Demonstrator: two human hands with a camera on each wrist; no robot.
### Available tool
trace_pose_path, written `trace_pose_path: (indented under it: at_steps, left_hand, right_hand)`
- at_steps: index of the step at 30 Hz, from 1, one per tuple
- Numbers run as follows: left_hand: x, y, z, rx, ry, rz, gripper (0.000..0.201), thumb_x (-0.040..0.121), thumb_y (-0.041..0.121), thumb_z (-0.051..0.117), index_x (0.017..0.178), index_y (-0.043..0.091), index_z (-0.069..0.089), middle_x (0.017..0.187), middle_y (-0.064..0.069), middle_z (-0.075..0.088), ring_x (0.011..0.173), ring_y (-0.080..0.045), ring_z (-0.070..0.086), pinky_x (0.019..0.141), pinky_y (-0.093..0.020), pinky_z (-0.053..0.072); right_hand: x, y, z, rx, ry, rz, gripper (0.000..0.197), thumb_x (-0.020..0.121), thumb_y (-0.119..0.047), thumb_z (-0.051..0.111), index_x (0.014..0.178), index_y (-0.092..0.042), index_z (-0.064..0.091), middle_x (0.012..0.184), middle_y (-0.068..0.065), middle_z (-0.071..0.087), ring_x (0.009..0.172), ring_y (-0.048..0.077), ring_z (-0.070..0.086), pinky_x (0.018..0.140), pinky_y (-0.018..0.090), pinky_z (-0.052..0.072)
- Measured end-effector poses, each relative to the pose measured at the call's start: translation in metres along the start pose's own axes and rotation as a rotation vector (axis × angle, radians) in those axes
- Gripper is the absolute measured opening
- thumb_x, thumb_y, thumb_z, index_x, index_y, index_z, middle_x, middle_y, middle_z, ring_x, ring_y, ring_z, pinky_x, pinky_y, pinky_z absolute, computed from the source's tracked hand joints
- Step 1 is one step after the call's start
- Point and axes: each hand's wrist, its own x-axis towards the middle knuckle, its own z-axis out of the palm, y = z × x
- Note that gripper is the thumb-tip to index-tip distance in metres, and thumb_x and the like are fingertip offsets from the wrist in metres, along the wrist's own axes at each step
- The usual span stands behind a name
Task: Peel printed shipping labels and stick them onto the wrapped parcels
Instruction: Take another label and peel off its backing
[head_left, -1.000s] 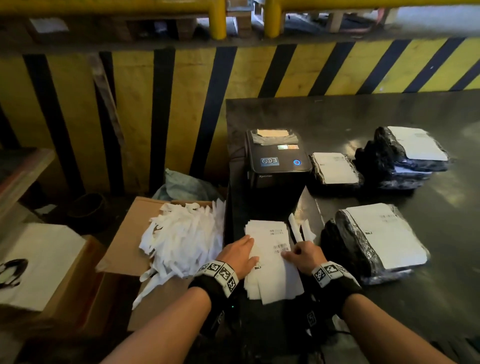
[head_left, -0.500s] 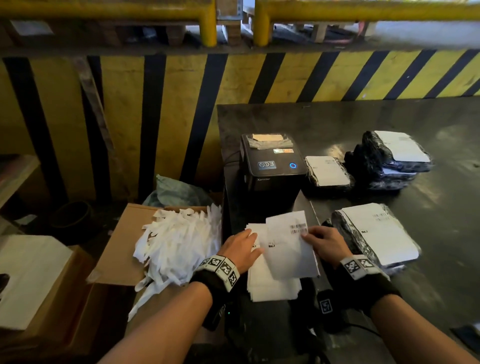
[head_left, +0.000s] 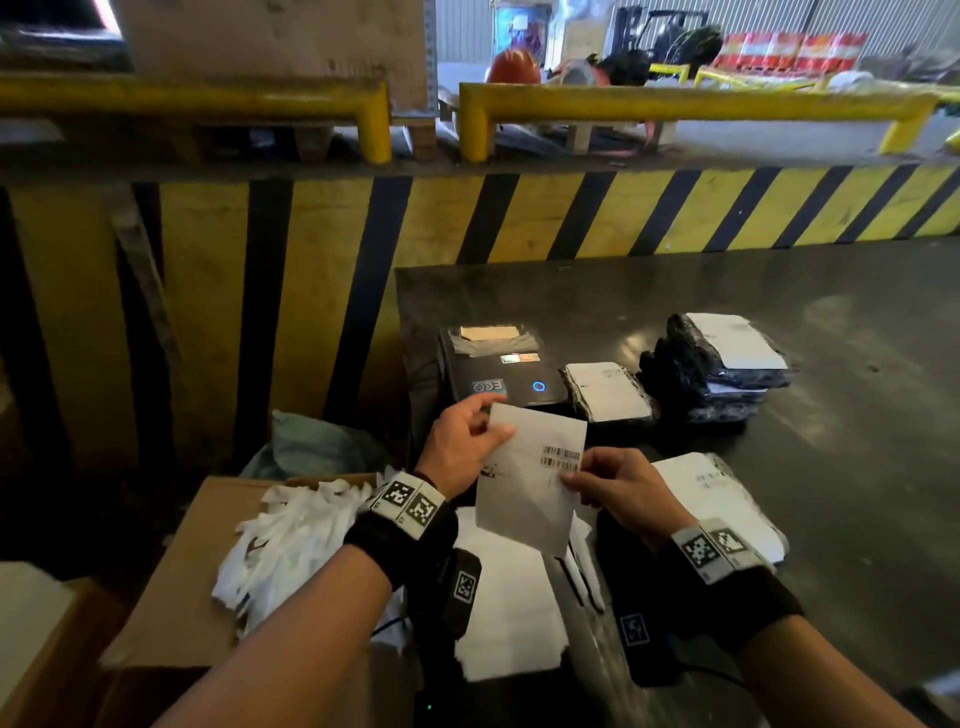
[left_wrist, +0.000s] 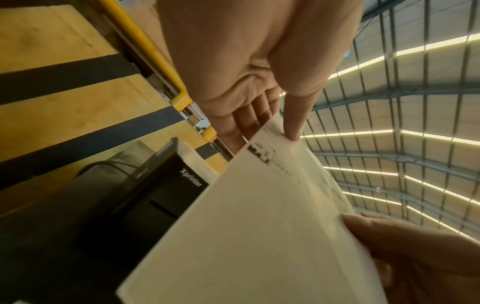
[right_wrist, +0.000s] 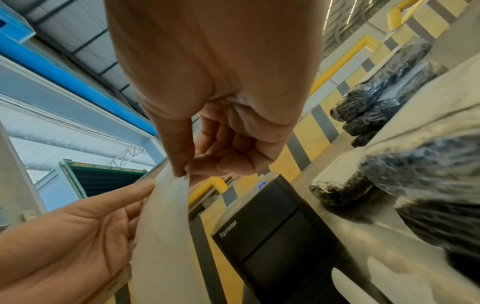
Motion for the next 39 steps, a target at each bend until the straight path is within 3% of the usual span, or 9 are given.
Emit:
trace_pose_path:
  at_steps: [4,9,17,24,27,30,32,37,39]
  left_hand:
    - [0.011,0.020,0.004,-0.003,-0.003,0.061,0.029,0.088,0.008,0.061,0.114,0.021,0.057,0.099,-0.002,0.068,0.088,-0.011,0.065,0.073,-0.019,0.055]
    - [0.018,0.035,0.007,0.034,-0.039,0.128,0.028,0.089,0.010,0.060,0.114,0.023,0.056,0.093,0.009,0.066,0.086,-0.002,0.062,0.070,-0.010,0.052]
    - [0.021,0.043,0.012,0.095,-0.102,0.141,0.031,0.091,0.011,0.057,0.120,0.022,0.054,0.097,0.009,0.064,0.089,-0.001,0.061,0.070,-0.008,0.052]
    - [0.020,0.041,0.015,0.183,-0.116,0.167,0.035,0.091,0.010,0.057,0.124,0.021,0.054,0.094,0.015,0.060,0.087,0.005,0.059,0.071,-0.006,0.050]
    - [0.020,0.041,0.014,0.208,-0.129,0.180,0.036,0.091,0.010,0.057,0.125,0.020,0.054,0.097,0.014,0.061,0.090,0.003,0.060,0.076,-0.010,0.052]
    - [0.020,0.041,0.014,0.216,-0.142,0.191,0.036,0.090,0.012,0.058,0.125,0.020,0.055,0.104,0.003,0.065,0.097,-0.007,0.064,0.086,-0.025,0.055]
    - [0.020,0.041,0.014,0.218,-0.144,0.188,0.035,0.090,0.012,0.058,0.124,0.021,0.055,0.103,0.003,0.065,0.098,-0.011,0.065,0.089,-0.031,0.055]
    - [0.019,0.042,0.016,0.230,-0.116,0.185,0.037,0.090,0.015,0.059,0.127,0.022,0.054,0.104,0.001,0.065,0.098,-0.014,0.064,0.091,-0.036,0.054]
    - [0.019,0.044,0.019,0.280,-0.067,0.175,0.045,0.090,0.018,0.060,0.133,0.021,0.047,0.109,0.001,0.062,0.099,-0.012,0.060,0.090,-0.030,0.052]
  right_hand:
    - [0.002,-0.020,-0.018,0.009,-0.007,-0.059,0.011,0.082,-0.005,0.067,0.074,-0.013,0.066,0.068,-0.001,0.067,0.054,0.006,0.055,0.054,0.017,0.044]
    - [0.009,-0.047,-0.048,0.062,0.034,-0.122,0.009,0.090,-0.004,0.056,0.086,-0.002,0.065,0.071,0.011,0.064,0.058,0.013,0.057,0.057,0.021,0.049]
    - [0.001,-0.069,-0.064,-0.086,-0.064,-0.121,0.018,0.093,0.000,0.049,0.088,0.006,0.065,0.066,0.003,0.064,0.051,-0.001,0.059,0.051,0.011,0.046]
    - [-0.009,-0.072,-0.066,-0.133,-0.060,-0.123,0.020,0.094,-0.002,0.049,0.084,-0.001,0.066,0.071,0.007,0.066,0.054,-0.001,0.062,0.055,0.010,0.047]
    - [-0.011,-0.074,-0.066,-0.145,-0.053,-0.126,0.020,0.094,-0.004,0.050,0.084,-0.002,0.067,0.071,0.006,0.066,0.055,0.000,0.062,0.055,0.012,0.048]
    - [-0.012,-0.075,-0.066,-0.140,-0.047,-0.105,0.019,0.093,-0.003,0.050,0.087,0.004,0.066,0.070,0.007,0.065,0.053,0.000,0.062,0.054,0.011,0.048]
    - [-0.013,-0.076,-0.066,-0.160,-0.053,-0.102,0.018,0.093,-0.003,0.051,0.085,0.001,0.066,0.069,0.007,0.065,0.053,0.000,0.062,0.054,0.011,0.047]
    - [-0.013,-0.075,-0.061,-0.137,-0.014,-0.125,0.020,0.092,-0.001,0.051,0.077,-0.004,0.064,0.066,0.007,0.063,0.050,-0.001,0.056,0.051,0.012,0.045]
    - [-0.013,-0.073,-0.056,-0.068,0.024,-0.136,0.022,0.092,-0.001,0.052,0.074,-0.005,0.063,0.064,0.005,0.061,0.048,0.001,0.052,0.050,0.013,0.043]
